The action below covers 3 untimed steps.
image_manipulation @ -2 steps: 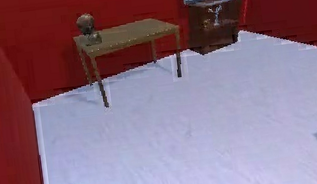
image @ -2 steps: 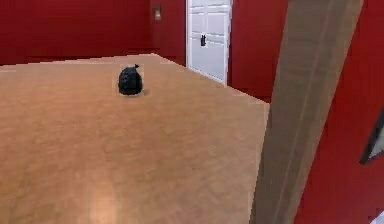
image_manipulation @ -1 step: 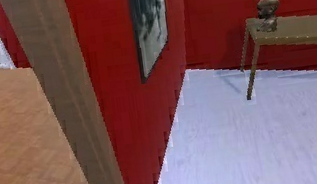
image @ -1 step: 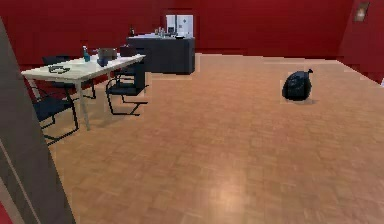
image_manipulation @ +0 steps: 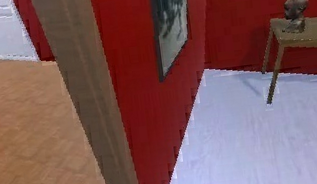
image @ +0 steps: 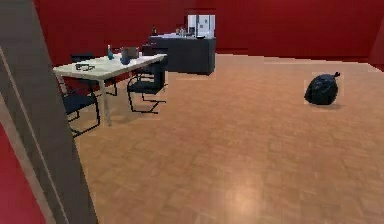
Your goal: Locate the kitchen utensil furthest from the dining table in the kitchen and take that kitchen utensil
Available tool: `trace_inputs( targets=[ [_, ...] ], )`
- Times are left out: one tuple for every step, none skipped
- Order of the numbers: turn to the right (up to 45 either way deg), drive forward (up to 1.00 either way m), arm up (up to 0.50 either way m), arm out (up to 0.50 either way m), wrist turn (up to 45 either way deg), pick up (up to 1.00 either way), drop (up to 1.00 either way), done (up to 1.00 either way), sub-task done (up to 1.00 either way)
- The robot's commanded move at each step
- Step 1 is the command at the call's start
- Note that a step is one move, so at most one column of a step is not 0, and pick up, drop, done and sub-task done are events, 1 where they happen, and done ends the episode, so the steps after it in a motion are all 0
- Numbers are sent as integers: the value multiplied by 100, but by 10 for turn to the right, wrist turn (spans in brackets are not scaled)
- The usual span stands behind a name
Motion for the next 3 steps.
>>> trace_inputs(
  targets=[
    [0,80,0,0,0,0,0,0,0],
    [-330,0,0,0,0,0,0,0,0],
    [0,100,0,0,0,0,0,0,0]
  ],
)
